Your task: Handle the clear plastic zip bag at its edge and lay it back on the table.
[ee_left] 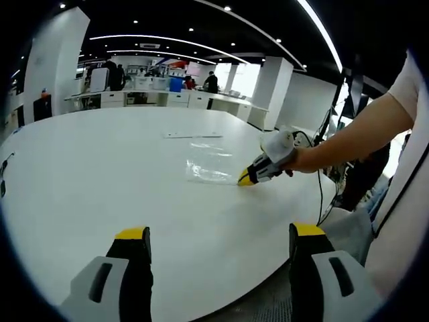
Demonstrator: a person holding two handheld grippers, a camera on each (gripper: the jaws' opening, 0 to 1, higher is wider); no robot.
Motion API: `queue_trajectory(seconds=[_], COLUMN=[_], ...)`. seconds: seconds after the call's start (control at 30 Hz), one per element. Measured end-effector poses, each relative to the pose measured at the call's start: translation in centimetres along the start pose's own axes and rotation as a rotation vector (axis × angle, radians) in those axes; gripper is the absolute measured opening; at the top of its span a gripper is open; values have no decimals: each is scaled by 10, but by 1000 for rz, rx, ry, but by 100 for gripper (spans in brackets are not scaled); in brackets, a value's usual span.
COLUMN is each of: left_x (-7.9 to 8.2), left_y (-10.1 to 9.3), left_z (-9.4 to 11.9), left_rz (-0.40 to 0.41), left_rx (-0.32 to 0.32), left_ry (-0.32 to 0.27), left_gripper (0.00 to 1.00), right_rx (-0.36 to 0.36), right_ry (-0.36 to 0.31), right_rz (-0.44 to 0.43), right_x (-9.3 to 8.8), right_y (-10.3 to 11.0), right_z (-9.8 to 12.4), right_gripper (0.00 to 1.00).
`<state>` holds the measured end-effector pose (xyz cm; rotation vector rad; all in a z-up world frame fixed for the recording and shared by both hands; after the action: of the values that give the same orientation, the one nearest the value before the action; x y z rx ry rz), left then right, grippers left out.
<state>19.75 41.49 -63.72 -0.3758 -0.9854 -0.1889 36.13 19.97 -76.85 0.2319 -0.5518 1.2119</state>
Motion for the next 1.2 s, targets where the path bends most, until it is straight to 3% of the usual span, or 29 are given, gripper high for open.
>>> queue_trajectory(seconds=[0.77, 1.2], left_x=[3, 8], left_y=[-2, -13], left_z=[-3, -4], left_rz=[-20, -42], left_rx=[-16, -36], left_ry=[-1, 2], left_gripper=[83, 82], right_rx=[7, -9], right_ry=[19, 19], right_rz=[134, 227], right_x=[-1, 2], right_y=[1, 2], right_z=[20, 39], right_gripper=[0, 0])
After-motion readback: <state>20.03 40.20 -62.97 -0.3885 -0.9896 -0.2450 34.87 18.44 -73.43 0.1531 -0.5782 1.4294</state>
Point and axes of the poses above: the point that each gripper's makers call its tool centre point, and the gripper's own axes: z roughly backward along the fingers, y roughly to its left, x roughly out of its top, the point moved 1 cm from there along z, roughly backward along the fingers, and after that the axes turned 5 degrees about x, right-handed, at the moved point
